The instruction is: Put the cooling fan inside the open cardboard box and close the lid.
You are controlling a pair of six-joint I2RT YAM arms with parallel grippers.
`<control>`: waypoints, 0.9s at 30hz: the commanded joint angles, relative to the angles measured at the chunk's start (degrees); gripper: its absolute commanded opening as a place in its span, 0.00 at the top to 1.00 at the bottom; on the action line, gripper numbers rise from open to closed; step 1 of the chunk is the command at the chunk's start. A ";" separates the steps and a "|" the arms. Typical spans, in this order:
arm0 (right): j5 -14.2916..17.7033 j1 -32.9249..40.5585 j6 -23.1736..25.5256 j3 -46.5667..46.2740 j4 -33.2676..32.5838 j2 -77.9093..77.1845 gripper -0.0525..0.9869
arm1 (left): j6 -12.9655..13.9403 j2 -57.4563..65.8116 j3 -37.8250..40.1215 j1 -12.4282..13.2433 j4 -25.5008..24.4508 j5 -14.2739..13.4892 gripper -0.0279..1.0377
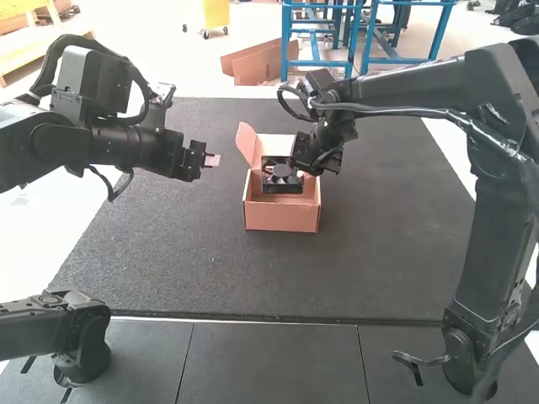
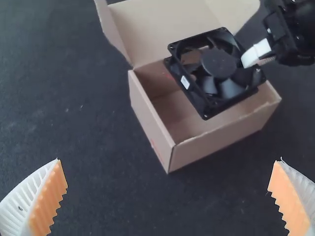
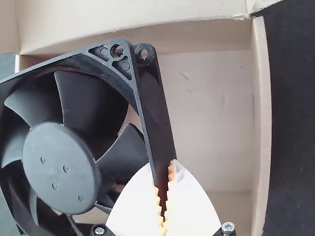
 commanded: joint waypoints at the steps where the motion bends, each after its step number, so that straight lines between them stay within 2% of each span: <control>1: 0.80 -0.33 -0.10 1.22 1.40 0.12 0.97 | -0.11 -0.93 2.81 -0.57 -0.01 0.84 0.06; 16: 0.62 -0.33 -1.33 0.34 2.37 4.52 0.96 | -0.38 -1.02 4.74 -0.22 -1.06 0.84 0.06; 18: -0.87 -0.33 -1.68 0.52 2.63 4.60 0.82 | -0.38 -1.02 4.92 -0.22 -0.80 0.84 0.06; 19: -1.31 -0.33 -2.73 0.61 2.90 4.60 0.71 | -0.47 -0.93 4.92 -0.22 -0.54 0.84 0.06; 21: -1.40 -0.33 -3.96 1.05 3.07 4.69 0.55 | -0.55 -0.93 4.92 -0.13 0.43 0.75 0.06; 23: -1.57 -0.42 -4.67 1.66 2.72 4.60 0.48 | -0.82 -0.93 5.00 0.05 1.40 0.75 0.06; 25: -2.54 -0.42 -5.11 2.89 2.28 4.34 0.43 | -2.49 -0.93 5.18 1.01 2.36 0.75 0.06; 27: -4.82 -0.42 -5.46 4.91 1.84 3.99 0.37 | -3.54 -0.85 5.27 2.60 3.59 0.75 0.06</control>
